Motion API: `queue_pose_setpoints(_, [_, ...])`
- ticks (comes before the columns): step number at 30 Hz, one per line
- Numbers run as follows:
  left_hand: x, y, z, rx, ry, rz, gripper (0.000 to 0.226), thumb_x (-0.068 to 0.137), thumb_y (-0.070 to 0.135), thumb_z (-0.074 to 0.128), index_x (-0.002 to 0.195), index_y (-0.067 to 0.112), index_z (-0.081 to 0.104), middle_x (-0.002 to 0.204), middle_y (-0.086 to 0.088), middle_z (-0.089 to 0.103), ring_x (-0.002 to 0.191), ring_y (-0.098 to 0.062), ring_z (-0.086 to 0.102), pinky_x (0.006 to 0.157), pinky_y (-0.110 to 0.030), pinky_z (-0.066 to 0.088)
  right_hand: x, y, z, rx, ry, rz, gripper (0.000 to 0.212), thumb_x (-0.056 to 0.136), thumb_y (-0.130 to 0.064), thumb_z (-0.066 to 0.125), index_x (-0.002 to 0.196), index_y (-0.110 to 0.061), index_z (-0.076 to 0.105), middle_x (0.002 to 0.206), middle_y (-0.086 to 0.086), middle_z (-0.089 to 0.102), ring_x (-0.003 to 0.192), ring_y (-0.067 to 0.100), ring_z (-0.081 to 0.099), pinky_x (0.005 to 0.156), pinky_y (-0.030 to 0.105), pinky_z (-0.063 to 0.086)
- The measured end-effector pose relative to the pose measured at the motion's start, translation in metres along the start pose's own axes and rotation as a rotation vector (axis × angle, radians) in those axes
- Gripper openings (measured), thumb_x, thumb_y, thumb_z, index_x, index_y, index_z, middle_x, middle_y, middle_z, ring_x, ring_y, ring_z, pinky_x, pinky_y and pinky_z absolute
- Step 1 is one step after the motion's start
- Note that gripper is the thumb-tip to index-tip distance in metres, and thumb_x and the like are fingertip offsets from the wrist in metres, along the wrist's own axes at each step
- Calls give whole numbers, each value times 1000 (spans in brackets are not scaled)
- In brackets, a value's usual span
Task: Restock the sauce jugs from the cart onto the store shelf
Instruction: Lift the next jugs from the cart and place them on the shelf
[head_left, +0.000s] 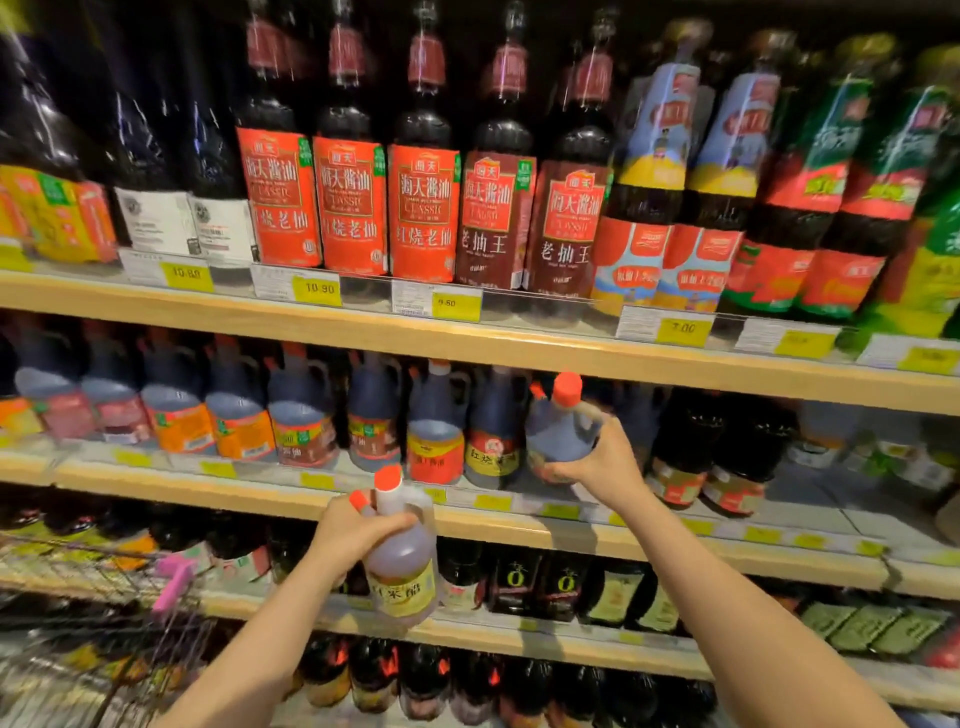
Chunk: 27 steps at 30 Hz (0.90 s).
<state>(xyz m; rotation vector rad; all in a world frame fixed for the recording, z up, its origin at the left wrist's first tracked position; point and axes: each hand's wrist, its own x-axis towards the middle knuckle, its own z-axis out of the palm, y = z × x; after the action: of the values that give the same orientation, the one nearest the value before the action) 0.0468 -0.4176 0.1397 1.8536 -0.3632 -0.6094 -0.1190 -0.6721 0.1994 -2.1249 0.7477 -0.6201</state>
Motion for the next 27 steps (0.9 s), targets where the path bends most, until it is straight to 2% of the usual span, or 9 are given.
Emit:
queue_pose_setpoints(2, [4,-7,7,0,33,4,57,36,43,80,78,6,71,81,-14,73,84,-28,68,77,-45,54,10,12,5,50,-60,25,34,64,-1,79,85,-18,58,84,-2,64,80,6,61,60,17,55])
queue_pose_setpoints(3, [4,-9,10,-11,48,10,56,37,40,81,79,4,71,82,-15,73,85,-29,68,77,-45,54,15,18,8,69,-83,48,32,67,2,78,85,-16,59,81,-5,63,78,4,60,58,13,52])
queue_pose_setpoints(5, [0,-9,17,-27,71,18,46,45,30,84,79,1,71,84,-17,72,85,-29,67,76,-43,53,21,31,12,51,-84,57,37,63,-5,83,93,-7,63,85,1,66,84,16,65,64,20,51])
queue_pose_setpoints(8, [-3,-11,27,-11,110,22,20,62,16,84,70,7,68,77,-14,70,75,-25,64,68,-35,49,31,44,15,63,-19,95,72,53,-24,90,110,2,55,101,12,63,96,26,62,82,42,53])
queue_pose_setpoints(11, [-4,-16,32,0,121,26,24,57,19,86,69,8,68,77,-15,70,73,-24,64,67,-35,48,40,54,11,73,-6,88,100,48,-39,89,129,-6,42,122,11,60,110,27,58,93,42,50])
queue_pose_setpoints(16, [-13,-17,42,6,106,1,36,44,32,80,74,14,70,80,-7,72,82,-22,66,74,-38,52,39,61,8,100,-60,66,78,67,-17,83,132,-6,41,122,9,59,103,17,55,84,27,43])
queue_pose_setpoints(19, [-24,-12,44,24,99,19,39,40,35,80,73,16,72,81,-6,73,82,-21,67,76,-38,53,36,59,6,72,-26,67,71,67,-18,83,125,-1,46,121,16,60,106,26,58,82,32,45])
queue_pose_setpoints(22, [-34,-7,44,-5,98,-12,59,32,40,78,78,5,72,84,-13,73,79,-24,66,73,-38,52,31,56,3,24,34,52,77,67,-17,83,130,2,44,127,21,57,117,34,53,94,38,43])
queue_pose_setpoints(27, [-58,8,41,-18,74,-27,57,31,39,77,79,7,71,89,-14,72,88,-26,67,79,-42,54,-5,39,-14,69,60,104,88,71,-17,80,142,-2,30,146,14,40,134,27,39,105,35,35])
